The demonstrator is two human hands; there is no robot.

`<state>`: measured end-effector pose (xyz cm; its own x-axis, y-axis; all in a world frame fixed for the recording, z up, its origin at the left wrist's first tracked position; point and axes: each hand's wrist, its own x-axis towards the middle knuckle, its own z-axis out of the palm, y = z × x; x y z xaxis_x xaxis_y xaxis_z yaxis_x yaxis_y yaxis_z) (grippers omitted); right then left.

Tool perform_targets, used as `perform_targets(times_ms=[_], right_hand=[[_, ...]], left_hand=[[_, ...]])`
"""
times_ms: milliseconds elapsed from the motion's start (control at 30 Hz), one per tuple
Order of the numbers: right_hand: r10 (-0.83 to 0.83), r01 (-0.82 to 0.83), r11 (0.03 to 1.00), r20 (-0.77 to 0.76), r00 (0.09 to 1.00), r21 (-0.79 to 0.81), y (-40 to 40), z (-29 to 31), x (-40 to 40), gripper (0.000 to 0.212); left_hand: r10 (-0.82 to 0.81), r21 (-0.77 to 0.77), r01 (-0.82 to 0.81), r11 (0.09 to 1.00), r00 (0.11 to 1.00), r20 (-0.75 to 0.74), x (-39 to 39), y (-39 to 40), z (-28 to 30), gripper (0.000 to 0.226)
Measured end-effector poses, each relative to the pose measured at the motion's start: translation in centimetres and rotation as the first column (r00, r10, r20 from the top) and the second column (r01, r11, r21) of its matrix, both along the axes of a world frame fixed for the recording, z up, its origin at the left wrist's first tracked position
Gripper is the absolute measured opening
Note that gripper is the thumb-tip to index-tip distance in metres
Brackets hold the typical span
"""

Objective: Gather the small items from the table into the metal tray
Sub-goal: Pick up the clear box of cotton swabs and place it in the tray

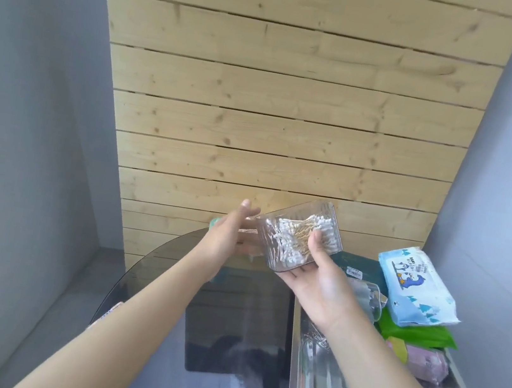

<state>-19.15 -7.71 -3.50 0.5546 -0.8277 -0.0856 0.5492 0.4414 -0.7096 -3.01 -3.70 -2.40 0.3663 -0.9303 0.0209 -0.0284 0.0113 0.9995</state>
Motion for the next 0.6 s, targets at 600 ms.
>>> perform_targets(times_ms=[600], right_hand=[[-0.286,0.268,0.953,-0.136,0.948,-0.139,-6.6,-1.8,-4.7,0.087]], left_hand=[[-0.245,0.348,-0.210,0.914,0.399,0.884,0.5,-11.5,-10.7,0.051]])
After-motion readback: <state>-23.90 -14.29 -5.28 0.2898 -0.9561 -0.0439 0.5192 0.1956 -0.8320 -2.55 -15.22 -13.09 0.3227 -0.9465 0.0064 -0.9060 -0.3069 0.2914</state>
